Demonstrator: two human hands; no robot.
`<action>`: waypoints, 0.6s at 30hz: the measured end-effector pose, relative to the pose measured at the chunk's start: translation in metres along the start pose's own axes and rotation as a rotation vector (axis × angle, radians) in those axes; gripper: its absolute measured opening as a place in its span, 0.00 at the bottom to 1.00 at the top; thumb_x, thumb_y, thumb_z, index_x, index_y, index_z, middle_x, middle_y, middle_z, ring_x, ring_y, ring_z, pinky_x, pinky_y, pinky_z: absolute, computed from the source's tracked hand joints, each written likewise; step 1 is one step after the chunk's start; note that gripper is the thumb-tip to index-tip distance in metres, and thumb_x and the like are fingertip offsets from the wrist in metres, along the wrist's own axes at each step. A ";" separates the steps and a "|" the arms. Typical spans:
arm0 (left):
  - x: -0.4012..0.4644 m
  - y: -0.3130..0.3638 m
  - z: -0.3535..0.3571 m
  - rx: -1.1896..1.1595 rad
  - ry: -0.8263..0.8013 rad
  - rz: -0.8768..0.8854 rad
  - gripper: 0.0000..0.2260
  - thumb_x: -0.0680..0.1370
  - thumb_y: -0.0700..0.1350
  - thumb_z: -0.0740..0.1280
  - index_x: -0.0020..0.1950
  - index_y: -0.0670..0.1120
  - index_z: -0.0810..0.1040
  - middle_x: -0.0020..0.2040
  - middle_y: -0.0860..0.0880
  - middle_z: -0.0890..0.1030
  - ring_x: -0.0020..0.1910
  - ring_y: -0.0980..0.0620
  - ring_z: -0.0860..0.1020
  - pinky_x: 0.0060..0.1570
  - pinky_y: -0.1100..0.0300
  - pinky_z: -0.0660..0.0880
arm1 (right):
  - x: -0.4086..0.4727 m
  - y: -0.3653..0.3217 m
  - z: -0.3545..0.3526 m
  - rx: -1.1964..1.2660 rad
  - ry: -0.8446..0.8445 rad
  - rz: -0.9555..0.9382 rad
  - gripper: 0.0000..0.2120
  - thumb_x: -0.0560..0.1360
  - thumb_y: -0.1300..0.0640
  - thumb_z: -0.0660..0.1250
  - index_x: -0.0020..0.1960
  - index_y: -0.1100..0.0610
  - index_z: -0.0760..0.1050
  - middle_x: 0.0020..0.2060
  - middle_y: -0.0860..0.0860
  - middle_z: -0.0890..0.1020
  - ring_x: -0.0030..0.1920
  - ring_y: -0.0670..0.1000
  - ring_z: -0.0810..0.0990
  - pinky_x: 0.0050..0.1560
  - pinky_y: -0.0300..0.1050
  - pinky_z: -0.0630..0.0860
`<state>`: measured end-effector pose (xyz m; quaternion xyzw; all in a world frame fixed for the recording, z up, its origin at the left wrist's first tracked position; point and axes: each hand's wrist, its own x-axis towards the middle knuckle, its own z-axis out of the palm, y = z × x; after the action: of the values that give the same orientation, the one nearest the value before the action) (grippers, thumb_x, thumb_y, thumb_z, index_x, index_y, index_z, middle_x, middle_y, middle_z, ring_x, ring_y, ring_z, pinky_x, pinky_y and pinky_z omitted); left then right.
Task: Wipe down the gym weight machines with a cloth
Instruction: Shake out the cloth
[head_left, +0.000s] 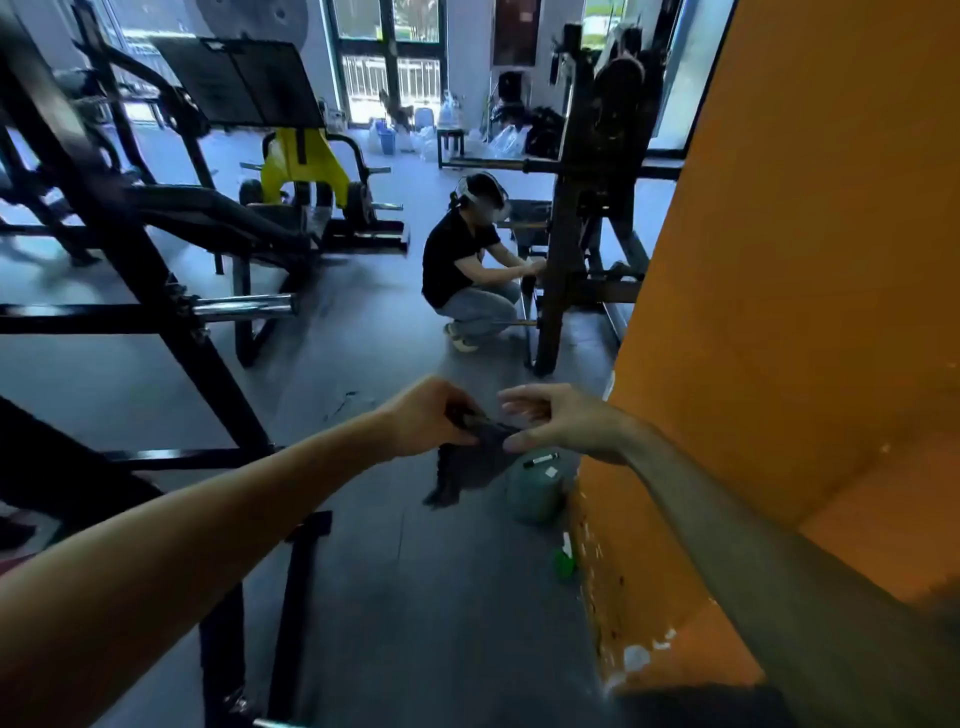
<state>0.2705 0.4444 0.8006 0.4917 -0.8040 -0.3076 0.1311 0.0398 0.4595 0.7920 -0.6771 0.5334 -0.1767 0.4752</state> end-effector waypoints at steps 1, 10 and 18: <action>0.015 -0.012 0.004 0.015 0.011 0.002 0.10 0.73 0.36 0.76 0.53 0.45 0.86 0.41 0.53 0.83 0.35 0.62 0.77 0.38 0.72 0.72 | 0.017 0.007 -0.002 -0.007 -0.031 0.008 0.28 0.71 0.59 0.80 0.69 0.55 0.77 0.59 0.48 0.83 0.58 0.44 0.81 0.55 0.37 0.79; 0.181 -0.130 0.042 0.012 -0.144 -0.101 0.13 0.71 0.48 0.78 0.39 0.38 0.82 0.37 0.49 0.78 0.35 0.52 0.77 0.38 0.53 0.75 | 0.180 0.103 -0.023 -0.038 0.034 0.016 0.03 0.78 0.61 0.68 0.49 0.60 0.77 0.30 0.43 0.72 0.32 0.44 0.68 0.37 0.40 0.66; 0.300 -0.197 0.104 -0.700 -0.238 -0.336 0.06 0.81 0.43 0.70 0.57 0.45 0.82 0.50 0.45 0.86 0.49 0.48 0.84 0.49 0.54 0.81 | 0.269 0.215 -0.036 0.473 0.258 0.256 0.15 0.77 0.45 0.71 0.51 0.57 0.77 0.41 0.55 0.82 0.41 0.53 0.81 0.37 0.49 0.77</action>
<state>0.2123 0.1570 0.5695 0.5028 -0.5689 -0.6346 0.1445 -0.0069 0.2078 0.5584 -0.4466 0.6144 -0.3193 0.5667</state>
